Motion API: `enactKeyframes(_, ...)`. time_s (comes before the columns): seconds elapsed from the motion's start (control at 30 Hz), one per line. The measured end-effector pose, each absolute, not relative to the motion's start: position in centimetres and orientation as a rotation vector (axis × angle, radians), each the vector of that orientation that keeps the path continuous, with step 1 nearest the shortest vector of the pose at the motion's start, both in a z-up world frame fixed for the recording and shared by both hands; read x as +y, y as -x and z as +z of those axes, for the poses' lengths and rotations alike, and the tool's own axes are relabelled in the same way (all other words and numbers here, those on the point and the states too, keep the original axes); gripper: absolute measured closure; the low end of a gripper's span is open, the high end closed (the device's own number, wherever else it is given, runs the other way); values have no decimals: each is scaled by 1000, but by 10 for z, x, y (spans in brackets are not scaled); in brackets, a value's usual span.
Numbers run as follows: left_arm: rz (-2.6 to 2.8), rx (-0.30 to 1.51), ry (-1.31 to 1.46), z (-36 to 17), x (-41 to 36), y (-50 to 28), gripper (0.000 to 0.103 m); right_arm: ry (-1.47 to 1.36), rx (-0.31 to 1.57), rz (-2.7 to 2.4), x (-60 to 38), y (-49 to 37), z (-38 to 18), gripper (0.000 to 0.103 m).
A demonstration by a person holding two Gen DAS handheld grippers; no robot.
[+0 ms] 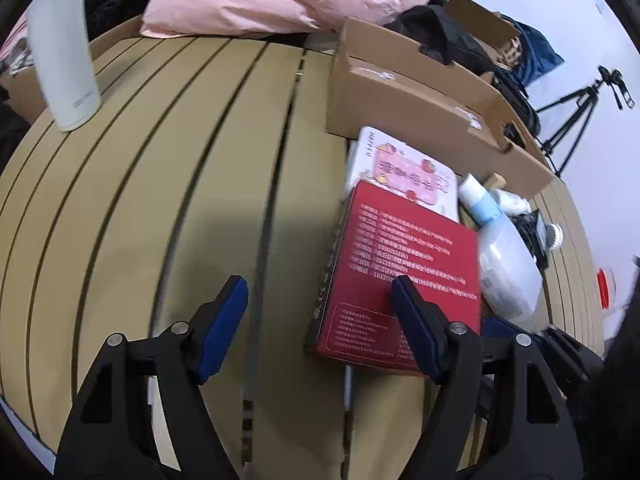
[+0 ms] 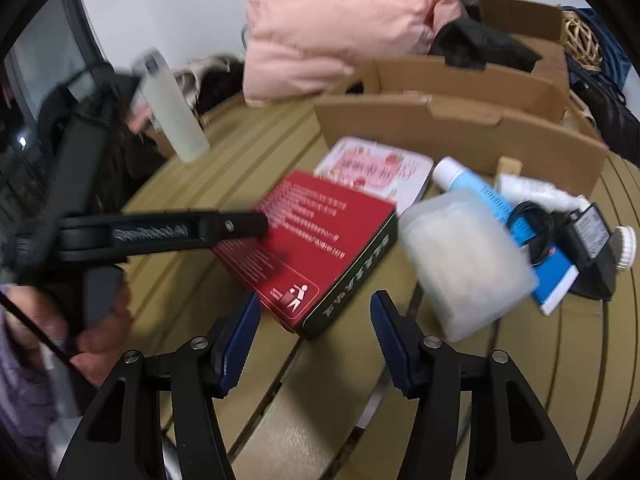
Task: Organize objects
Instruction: 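Reach the right tool to the red box and close on it, then lift the red box with the right tool and drop it into the cardboard tray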
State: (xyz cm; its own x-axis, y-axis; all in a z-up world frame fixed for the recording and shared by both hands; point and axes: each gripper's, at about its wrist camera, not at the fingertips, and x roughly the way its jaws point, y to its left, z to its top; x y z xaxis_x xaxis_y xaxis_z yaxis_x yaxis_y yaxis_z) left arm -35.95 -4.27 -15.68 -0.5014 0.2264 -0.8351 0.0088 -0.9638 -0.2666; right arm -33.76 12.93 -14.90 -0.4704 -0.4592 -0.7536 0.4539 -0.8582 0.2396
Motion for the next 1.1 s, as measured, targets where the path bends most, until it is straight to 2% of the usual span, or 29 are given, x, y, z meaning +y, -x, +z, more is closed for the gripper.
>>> enactKeyframes(0.13, 2508, -363, 1488, -161, -32, 360, 30, -1242, -179, -2267, 136, 355, -163, 42)
enactKeyframes(0.2, 2491, -338, 1460, -158, -26, 358, 42, -1237, -225, -2247, 136, 357, -167, 42)
enactKeyframes(0.3, 2515, -286, 1434, -153, -21, 350, 47, -1186, -200, -2257, 130, 353, -165, 49)
enactKeyframes(0.37, 2533, -268, 1382, -144, -18, 341, 56, -1162, -168, -2285, 127, 348, -162, 52)
enactKeyframes(0.47, 2517, -267, 1337, -133, -12, 332, 61, -1134, -160, -2357, 134, 338, -153, 60)
enactKeyframes(0.53, 2509, -267, 1330, -128, -6, 327, 63, -1127, -167, -2376, 141, 333, -146, 62)
enactKeyframes(0.63, 2528, -249, 1286, -113, 5, 322, 64, -1118, -192, -2407, 153, 328, -138, 64)
enactKeyframes(0.73, 2463, -360, 1262, -96, 4, 324, 68, -1103, -230, -2416, 166, 327, -123, 64)
enactKeyframes(0.83, 2446, -385, 1222, -77, 9, 335, 69, -1054, -282, -2467, 183, 332, -95, 66)
enactKeyframes(1.1, 2449, -367, 1168, -34, 24, 442, 70, -1030, -213, -2516, 196, 415, -37, 67)
